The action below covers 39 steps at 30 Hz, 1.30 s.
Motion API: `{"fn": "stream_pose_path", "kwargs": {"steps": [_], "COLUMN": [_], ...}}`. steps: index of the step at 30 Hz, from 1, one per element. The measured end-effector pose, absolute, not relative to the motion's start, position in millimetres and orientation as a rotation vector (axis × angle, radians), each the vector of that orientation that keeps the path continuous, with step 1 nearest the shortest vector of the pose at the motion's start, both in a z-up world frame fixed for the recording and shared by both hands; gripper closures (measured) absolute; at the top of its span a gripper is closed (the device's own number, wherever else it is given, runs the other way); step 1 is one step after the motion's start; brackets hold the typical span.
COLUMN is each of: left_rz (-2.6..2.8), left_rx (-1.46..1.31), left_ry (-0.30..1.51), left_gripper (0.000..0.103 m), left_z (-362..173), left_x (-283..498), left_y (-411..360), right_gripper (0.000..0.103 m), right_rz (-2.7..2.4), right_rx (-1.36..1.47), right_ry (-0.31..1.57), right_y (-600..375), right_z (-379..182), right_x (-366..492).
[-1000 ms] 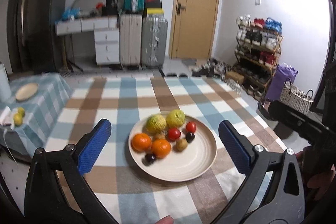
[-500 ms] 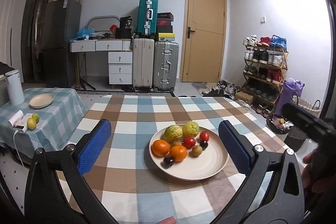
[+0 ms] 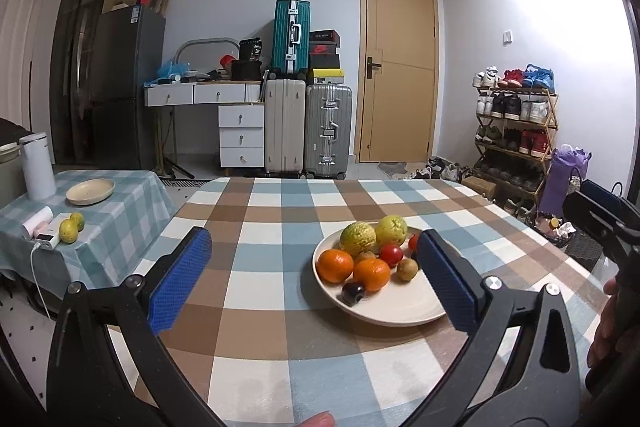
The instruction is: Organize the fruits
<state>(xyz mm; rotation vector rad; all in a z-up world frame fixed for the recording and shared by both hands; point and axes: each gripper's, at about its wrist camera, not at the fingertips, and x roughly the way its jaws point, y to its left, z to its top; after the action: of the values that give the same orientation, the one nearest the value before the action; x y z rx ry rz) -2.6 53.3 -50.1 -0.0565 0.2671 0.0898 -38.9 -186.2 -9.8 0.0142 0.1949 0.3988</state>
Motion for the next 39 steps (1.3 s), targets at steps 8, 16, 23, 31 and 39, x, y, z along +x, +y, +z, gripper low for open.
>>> {"fn": "stream_pose_path", "kwargs": {"steps": [8,16,23,31,39], "left_rz": [0.096,0.086,0.089,0.090,0.090], "left_rx": [-0.049,-0.036,-0.018,-0.021,-0.021], "left_ry": [0.282,0.307,0.318,0.317,0.318], "left_gripper": [0.001,0.001,0.001,0.001,0.001], "left_z": [-65,-74,-79,-81,-80], "left_x": [8,19,26,29,27], "left_y": [54,52,48,49,49], "right_gripper": [0.000,0.000,0.000,0.000,0.000], "right_rz": [0.385,0.386,0.390,0.419,0.417], "right_rx": [0.001,-0.024,-0.012,-0.055,-0.048], "right_ry": [0.218,0.266,0.360,0.329,0.331], "right_y": [-188,-184,-184,-175,-178], "right_z": [-24,-41,-49,-50,-51], "right_x": [-28,-22,-2,-9,-7]}}
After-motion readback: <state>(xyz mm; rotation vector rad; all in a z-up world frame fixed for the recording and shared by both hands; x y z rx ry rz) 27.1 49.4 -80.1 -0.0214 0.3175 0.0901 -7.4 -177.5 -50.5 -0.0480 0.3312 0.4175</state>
